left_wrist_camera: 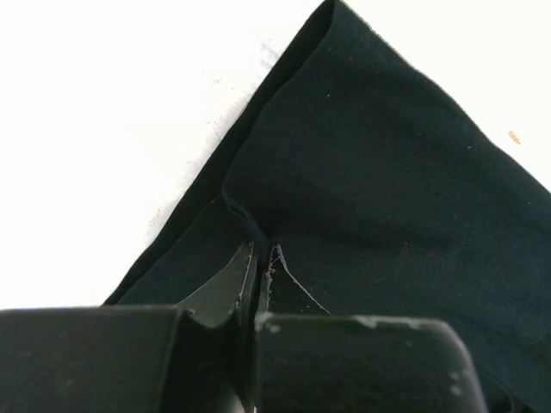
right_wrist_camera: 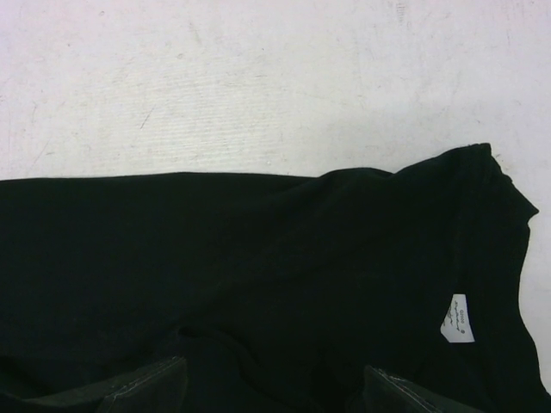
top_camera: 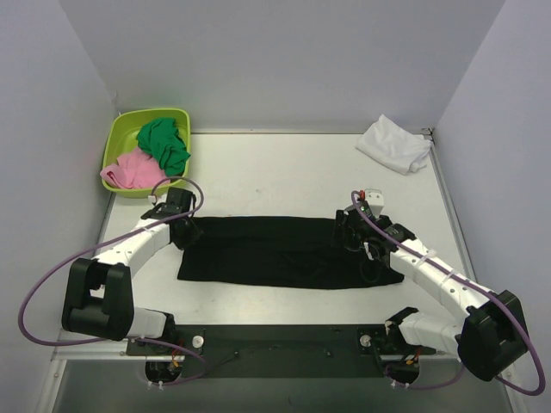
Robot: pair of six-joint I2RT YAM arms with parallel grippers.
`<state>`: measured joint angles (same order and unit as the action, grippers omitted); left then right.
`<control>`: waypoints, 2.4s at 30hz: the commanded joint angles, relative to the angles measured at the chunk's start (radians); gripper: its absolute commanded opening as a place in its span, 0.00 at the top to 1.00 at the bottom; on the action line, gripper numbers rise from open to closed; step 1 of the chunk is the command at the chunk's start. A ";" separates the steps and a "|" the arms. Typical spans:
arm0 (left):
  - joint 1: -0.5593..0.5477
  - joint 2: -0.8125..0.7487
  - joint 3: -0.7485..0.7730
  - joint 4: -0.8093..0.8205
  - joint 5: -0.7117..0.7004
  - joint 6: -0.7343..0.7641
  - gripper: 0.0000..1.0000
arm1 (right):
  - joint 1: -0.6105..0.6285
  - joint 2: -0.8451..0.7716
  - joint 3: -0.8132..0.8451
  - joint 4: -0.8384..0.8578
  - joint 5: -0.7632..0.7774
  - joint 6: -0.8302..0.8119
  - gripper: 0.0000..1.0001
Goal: Fold and stack the t-shirts
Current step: Fold the other side of the tshirt into a rectangle
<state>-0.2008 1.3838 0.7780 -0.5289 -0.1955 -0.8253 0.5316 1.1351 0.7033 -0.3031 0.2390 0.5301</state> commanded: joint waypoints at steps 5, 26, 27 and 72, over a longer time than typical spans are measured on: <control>0.015 -0.029 0.115 -0.019 -0.073 0.087 1.00 | 0.008 -0.014 -0.016 -0.005 0.010 0.010 0.17; -0.003 -0.078 -0.117 -0.028 -0.076 -0.006 0.08 | 0.016 -0.015 0.001 -0.022 -0.001 0.005 0.17; -0.005 -0.083 -0.118 -0.025 -0.070 -0.006 0.08 | 0.016 -0.015 0.001 -0.025 0.000 0.004 0.17; -0.080 -0.216 0.021 0.013 0.044 -0.021 0.04 | 0.210 -0.070 -0.091 -0.192 0.025 0.169 1.00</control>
<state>-0.2825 1.1965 0.8078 -0.5613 -0.1490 -0.8532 0.6407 1.1175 0.6193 -0.3698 0.1902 0.6441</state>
